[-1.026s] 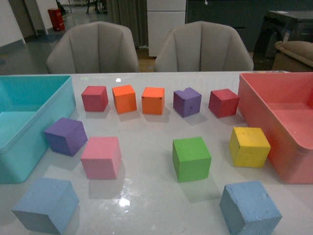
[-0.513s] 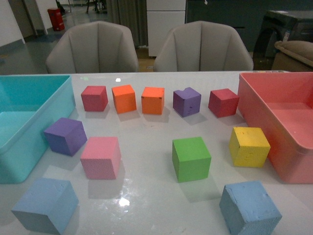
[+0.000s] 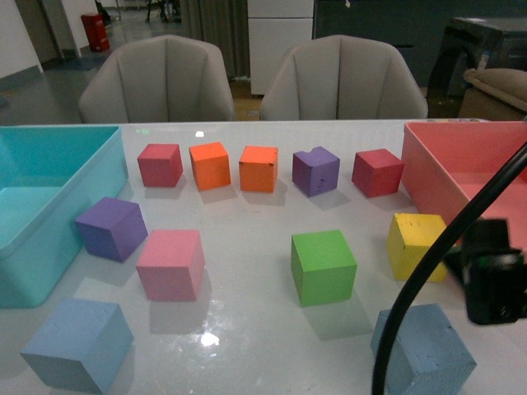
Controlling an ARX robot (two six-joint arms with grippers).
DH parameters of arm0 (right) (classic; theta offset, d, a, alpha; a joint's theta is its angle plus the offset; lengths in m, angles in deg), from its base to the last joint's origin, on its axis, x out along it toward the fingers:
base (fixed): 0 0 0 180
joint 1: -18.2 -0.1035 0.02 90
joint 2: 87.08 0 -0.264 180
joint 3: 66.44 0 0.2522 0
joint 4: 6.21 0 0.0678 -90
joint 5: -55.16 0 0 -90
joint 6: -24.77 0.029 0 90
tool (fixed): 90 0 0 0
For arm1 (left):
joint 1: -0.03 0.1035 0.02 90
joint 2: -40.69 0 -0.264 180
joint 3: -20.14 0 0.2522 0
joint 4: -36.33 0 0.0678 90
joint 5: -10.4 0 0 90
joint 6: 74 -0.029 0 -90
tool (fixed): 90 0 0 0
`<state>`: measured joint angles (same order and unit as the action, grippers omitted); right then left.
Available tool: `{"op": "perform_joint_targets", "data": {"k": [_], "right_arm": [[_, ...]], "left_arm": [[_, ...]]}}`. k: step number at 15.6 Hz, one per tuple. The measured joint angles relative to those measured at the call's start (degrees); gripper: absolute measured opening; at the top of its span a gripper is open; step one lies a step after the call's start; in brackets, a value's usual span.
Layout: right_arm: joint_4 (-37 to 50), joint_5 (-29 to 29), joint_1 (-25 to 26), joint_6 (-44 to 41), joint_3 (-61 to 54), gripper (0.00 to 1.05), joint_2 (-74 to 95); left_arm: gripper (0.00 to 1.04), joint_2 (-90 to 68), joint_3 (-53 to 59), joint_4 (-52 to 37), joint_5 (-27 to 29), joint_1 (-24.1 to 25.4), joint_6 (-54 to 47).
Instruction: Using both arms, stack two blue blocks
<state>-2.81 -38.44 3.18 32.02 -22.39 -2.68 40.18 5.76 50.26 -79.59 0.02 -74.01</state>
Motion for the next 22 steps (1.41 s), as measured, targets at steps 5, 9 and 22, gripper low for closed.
{"op": "perform_joint_targets", "data": {"k": [5, 9, 22], "right_arm": [[-2.6, -0.5, -5.6, 6.1, 2.4, 0.98, 6.6], [-3.2, -0.3, -6.8, 8.3, 4.0, 0.98, 10.3], [6.7, -0.5, -7.0, 9.1, 3.5, 0.93, 24.3]], "left_arm": [[0.98, 0.0, 0.0, 0.0, 0.0, 0.0, 0.0], [0.98, 0.0, 0.0, 0.0, 0.0, 0.0, 0.0], [0.98, 0.0, 0.0, 0.0, 0.0, 0.0, 0.0]]}}
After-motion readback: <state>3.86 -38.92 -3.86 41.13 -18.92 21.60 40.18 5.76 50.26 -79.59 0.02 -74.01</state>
